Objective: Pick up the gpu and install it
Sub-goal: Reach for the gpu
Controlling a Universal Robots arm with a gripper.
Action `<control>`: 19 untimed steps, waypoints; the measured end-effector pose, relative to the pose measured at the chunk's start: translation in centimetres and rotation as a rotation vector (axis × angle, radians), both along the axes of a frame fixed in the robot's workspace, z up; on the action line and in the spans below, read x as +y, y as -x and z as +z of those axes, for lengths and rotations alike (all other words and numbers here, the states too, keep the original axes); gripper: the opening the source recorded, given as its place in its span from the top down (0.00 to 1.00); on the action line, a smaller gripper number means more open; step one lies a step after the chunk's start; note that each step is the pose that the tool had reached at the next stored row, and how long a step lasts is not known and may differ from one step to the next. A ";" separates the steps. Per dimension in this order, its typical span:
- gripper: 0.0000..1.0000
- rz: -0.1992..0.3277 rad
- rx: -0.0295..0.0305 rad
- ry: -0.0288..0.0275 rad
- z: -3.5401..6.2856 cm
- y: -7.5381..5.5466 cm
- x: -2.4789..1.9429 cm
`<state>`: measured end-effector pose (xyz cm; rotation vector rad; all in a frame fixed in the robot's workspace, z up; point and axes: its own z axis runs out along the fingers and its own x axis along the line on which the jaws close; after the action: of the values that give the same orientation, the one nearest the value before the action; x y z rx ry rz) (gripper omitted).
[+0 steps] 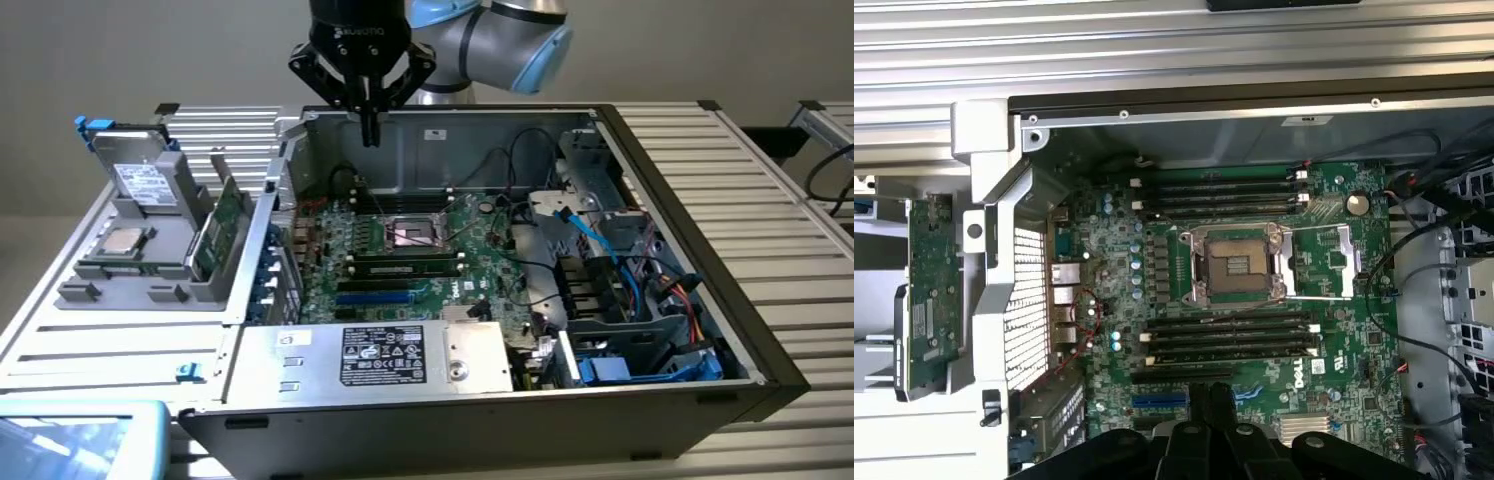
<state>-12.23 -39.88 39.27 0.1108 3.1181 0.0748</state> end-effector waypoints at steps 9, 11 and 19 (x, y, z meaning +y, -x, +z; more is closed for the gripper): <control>0.88 0.000 0.0017 -0.0004 -0.02 3.7 0.00; 0.88 0.000 0.0026 -0.0005 -0.03 4.6 0.00; 0.88 0.000 0.0075 -0.0006 -0.12 8.3 0.11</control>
<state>-20.49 -39.77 39.15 0.1110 3.1256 0.0755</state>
